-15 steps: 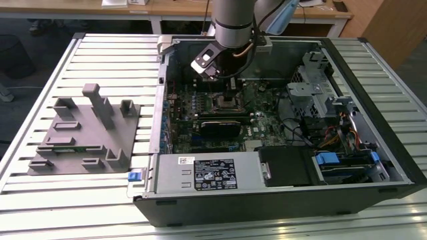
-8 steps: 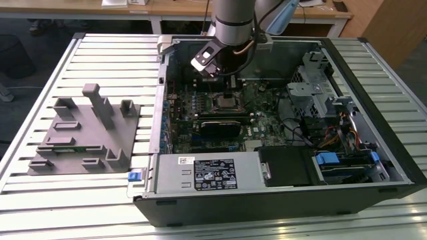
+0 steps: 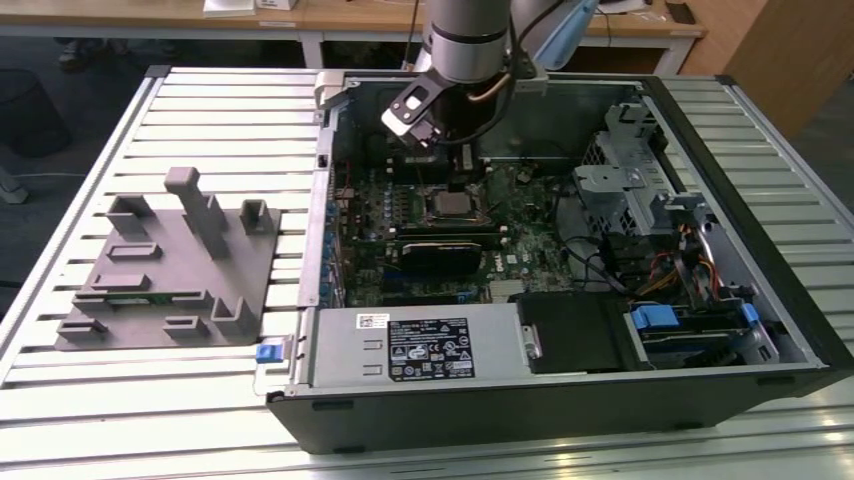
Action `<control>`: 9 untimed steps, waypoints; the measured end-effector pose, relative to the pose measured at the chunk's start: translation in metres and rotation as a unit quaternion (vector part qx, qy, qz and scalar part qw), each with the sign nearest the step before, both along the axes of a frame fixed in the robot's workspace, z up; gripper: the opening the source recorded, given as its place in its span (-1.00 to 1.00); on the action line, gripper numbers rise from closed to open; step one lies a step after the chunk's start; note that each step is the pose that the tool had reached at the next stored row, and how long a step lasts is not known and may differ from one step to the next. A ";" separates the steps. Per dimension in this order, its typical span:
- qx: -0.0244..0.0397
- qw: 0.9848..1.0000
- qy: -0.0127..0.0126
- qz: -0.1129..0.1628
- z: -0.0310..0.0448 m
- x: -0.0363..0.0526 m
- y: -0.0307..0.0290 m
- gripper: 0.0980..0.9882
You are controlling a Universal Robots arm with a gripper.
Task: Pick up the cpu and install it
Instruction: 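Place the cpu into insertion slot, then close the cpu cover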
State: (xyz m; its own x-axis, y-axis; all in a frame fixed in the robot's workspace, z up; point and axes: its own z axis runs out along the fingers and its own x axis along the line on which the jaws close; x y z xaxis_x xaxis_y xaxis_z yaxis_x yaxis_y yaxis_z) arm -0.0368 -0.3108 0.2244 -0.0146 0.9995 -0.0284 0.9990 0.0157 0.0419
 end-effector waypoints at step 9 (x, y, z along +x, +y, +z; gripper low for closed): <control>0.000 1.000 0.000 0.000 0.0118 0.0000 0.0000 -0.98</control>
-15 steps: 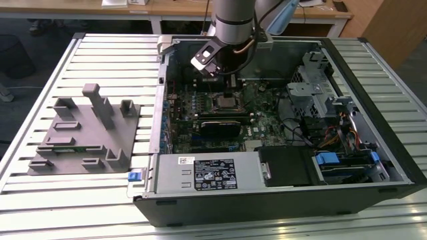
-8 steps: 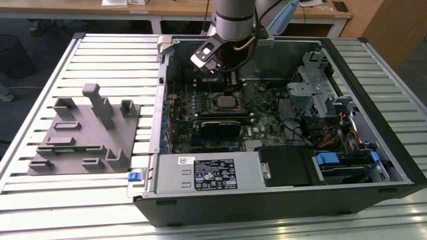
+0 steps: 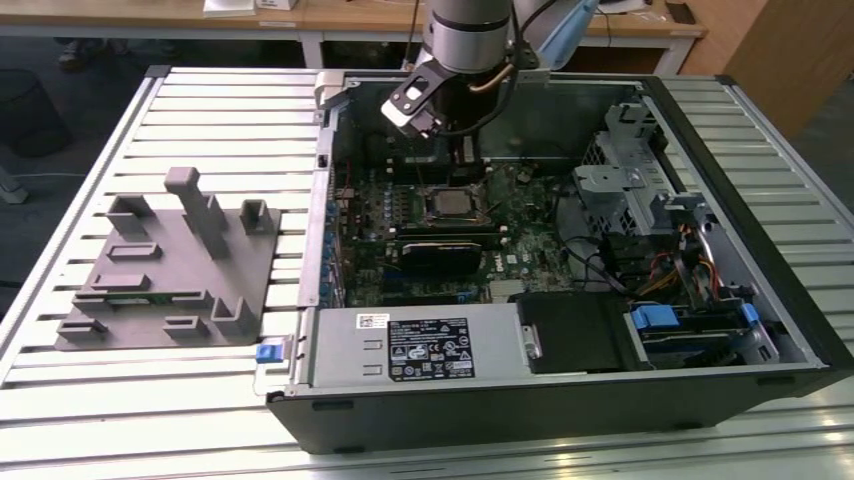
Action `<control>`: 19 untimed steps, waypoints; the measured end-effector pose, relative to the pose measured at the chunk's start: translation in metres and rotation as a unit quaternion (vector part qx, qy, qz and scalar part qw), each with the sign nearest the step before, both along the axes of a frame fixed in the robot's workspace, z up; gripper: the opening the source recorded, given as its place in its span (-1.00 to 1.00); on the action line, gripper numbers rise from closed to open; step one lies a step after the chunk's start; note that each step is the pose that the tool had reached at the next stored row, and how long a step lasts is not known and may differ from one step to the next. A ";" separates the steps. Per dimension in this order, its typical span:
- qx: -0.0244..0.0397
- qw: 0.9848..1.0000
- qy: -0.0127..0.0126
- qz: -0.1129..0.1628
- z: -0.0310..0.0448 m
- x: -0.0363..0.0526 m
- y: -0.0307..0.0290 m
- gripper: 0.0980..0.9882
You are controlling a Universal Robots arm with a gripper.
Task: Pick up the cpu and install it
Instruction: 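Close the cpu cover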
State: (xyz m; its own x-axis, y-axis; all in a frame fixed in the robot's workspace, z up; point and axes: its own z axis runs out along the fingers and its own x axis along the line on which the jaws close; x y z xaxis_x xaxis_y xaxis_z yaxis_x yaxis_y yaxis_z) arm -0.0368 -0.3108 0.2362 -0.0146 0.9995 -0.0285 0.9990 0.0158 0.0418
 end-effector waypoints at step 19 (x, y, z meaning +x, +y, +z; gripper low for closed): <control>0.000 1.000 0.000 0.000 0.0434 0.0000 -0.0037 -0.98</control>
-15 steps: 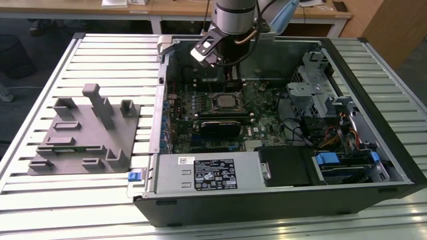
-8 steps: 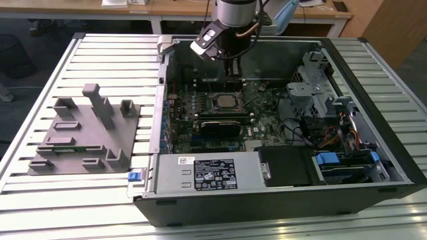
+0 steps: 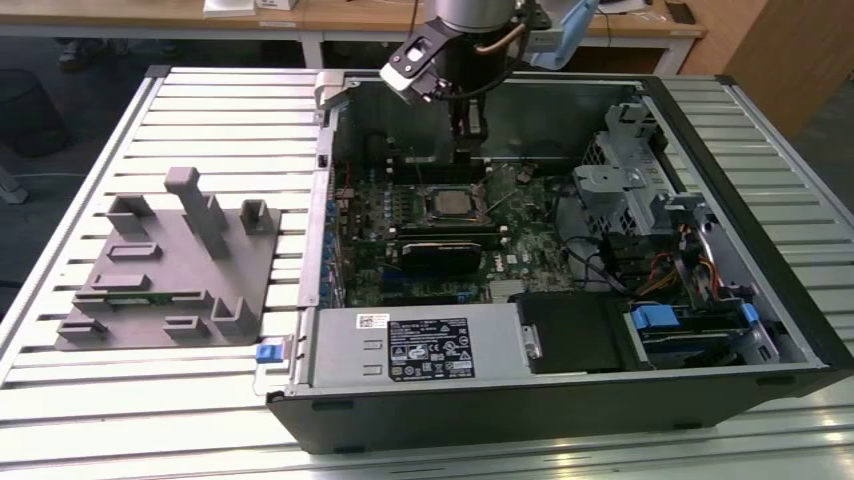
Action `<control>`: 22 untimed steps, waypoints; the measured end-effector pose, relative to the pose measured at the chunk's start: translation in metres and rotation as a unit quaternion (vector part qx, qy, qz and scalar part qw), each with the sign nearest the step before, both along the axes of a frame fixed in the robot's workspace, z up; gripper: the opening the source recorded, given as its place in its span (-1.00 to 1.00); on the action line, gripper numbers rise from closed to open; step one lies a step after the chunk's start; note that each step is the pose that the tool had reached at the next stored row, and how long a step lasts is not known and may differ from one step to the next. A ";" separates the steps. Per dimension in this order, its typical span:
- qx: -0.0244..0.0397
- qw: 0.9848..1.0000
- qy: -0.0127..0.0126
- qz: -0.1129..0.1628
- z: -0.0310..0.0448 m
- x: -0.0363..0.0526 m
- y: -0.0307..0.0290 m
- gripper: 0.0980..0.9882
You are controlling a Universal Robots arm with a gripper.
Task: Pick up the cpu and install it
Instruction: 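Close the cpu cover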
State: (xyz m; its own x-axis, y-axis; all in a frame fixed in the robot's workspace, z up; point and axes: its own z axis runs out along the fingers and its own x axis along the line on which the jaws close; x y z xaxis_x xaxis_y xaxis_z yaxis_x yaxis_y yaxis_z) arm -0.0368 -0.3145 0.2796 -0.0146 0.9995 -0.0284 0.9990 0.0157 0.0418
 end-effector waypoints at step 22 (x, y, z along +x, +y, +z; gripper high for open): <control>0.000 1.000 0.001 -0.001 -0.0024 0.0372 -0.0090 -0.98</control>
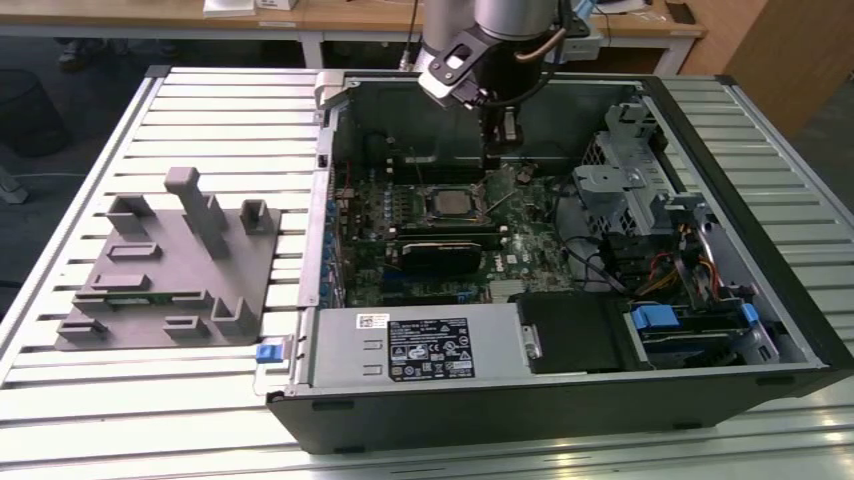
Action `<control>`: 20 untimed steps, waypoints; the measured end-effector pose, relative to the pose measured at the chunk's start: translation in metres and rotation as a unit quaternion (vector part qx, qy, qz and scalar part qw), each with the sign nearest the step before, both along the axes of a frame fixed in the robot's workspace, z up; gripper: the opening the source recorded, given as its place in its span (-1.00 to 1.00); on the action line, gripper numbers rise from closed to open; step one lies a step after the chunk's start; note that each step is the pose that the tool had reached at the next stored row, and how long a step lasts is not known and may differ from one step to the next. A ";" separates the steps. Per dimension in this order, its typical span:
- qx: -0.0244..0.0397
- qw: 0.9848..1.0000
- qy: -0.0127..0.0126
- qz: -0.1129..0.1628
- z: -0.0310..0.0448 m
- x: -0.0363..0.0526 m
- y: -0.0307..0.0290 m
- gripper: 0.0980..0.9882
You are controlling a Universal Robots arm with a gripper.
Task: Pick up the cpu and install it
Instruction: 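Close the cpu cover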
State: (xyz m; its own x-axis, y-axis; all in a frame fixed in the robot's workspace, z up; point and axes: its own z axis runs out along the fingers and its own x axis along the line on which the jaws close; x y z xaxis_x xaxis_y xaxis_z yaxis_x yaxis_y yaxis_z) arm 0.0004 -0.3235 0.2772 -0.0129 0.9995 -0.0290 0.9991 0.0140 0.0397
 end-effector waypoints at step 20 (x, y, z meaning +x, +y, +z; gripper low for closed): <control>0.000 1.000 0.001 0.009 -0.0113 0.0326 0.0015 -0.98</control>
